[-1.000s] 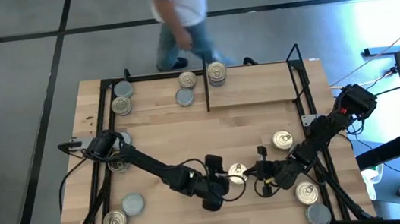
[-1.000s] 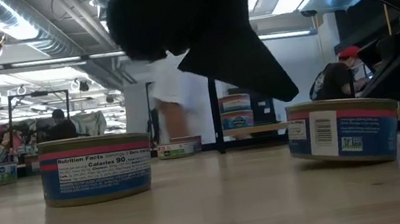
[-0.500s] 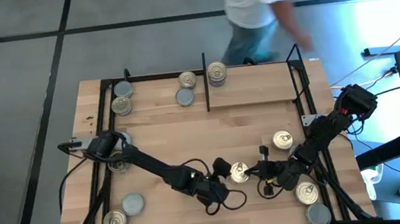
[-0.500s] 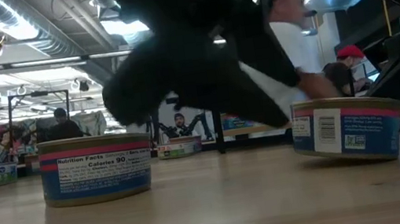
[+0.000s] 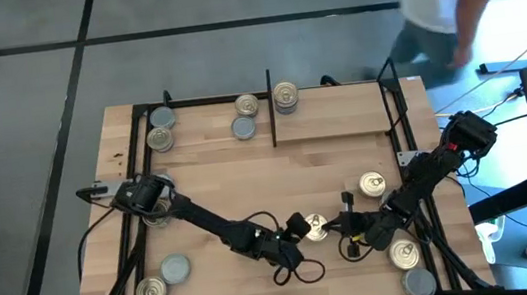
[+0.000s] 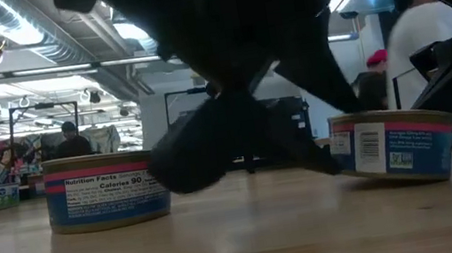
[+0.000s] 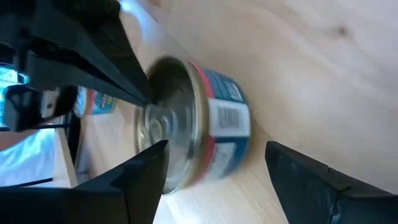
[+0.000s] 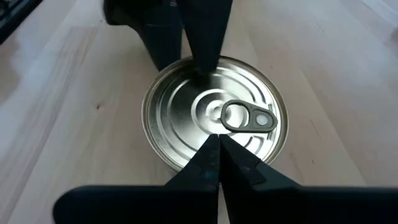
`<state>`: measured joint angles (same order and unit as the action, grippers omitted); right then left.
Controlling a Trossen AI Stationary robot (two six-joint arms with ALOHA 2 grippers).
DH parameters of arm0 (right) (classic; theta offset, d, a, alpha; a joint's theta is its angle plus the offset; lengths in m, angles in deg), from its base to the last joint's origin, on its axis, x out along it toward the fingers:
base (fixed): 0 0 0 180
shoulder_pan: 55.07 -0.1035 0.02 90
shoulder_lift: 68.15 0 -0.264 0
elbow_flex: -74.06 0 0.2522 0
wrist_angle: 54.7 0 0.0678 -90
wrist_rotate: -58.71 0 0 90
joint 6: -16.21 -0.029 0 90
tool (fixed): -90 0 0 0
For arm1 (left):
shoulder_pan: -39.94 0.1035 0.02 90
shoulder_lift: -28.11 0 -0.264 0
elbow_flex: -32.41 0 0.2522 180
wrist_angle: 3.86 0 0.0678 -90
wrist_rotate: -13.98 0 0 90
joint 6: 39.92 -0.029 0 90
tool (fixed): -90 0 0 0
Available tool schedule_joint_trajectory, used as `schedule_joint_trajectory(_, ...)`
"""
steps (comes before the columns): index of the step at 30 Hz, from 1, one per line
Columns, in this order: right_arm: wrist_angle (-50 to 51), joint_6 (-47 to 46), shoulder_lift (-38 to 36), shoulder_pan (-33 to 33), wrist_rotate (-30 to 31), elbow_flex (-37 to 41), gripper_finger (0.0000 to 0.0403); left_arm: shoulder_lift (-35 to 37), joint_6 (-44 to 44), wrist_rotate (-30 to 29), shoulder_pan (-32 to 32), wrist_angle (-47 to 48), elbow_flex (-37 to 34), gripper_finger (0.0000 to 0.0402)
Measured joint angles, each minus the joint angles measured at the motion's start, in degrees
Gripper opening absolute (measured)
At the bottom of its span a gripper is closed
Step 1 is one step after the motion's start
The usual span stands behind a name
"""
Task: Stack canned seafood by type on shelf
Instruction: Put the blue tuna can on the shelf
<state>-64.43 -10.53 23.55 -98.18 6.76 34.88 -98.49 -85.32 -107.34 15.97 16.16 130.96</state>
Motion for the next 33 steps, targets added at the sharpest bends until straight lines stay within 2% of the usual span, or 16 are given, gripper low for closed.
schedule_joint_trajectory(12, 0.2, 0.0, 0.0, 0.0, 0.1, 0.0, 0.001, -3.3, -5.1, -2.1, 1.1, -4.2, 0.1, 0.0265)
schedule_joint_trajectory(33, 0.9, -0.3, 0.3, -0.1, 0.4, 0.0, 0.001, -3.9, -10.3, -3.2, 1.2, -10.9, 0.0, 0.0265)
